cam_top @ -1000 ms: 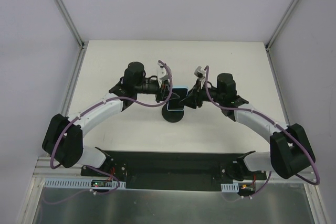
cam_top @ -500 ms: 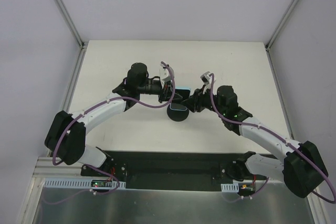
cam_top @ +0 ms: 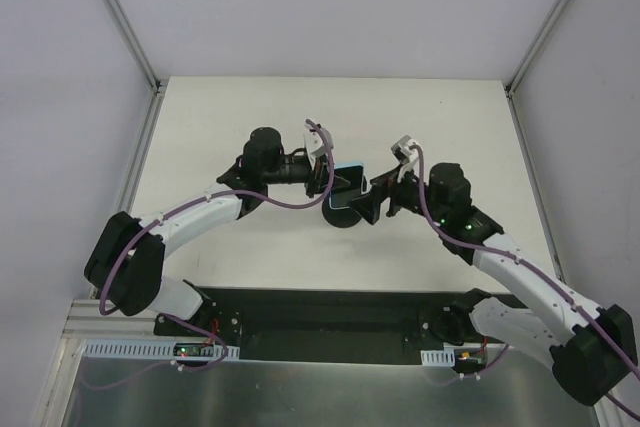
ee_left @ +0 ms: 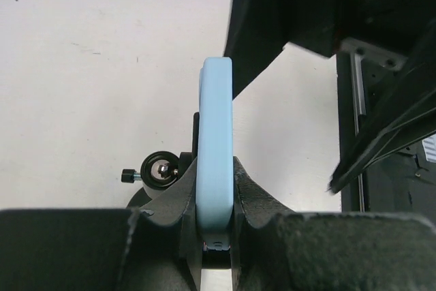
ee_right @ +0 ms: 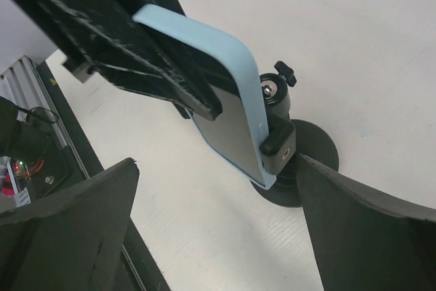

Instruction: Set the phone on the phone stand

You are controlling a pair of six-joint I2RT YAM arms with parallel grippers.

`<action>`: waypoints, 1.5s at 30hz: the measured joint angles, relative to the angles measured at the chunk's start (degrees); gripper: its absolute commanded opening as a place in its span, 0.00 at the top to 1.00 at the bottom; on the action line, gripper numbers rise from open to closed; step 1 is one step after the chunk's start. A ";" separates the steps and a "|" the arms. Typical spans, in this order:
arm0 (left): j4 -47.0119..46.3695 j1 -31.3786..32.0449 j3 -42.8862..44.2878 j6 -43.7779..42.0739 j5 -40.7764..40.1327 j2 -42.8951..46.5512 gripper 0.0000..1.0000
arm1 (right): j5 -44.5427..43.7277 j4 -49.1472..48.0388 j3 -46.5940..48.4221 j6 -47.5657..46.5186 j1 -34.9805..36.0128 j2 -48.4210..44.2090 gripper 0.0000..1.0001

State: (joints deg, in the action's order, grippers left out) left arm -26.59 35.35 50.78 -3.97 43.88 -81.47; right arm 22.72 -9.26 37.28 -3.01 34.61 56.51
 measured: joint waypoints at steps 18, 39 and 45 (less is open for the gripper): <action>-1.07 -9.40 0.87 6.12 -16.76 0.04 1.00 | -1.77 7.15 -1.57 0.46 -8.17 -9.70 0.00; 16.68 -51.49 35.78 6.25 -4.72 -24.57 1.00 | 2.93 8.92 -1.57 0.92 -8.24 -14.14 0.00; 23.67 -54.53 44.30 0.92 -3.52 -29.18 1.00 | 3.04 9.14 -1.57 0.35 -8.26 -15.63 0.00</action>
State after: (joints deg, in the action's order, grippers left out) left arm -2.92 -19.18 95.09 -3.05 40.36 -110.65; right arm 25.76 -0.12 35.70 -2.66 26.35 40.88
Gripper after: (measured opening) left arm 0.130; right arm 0.994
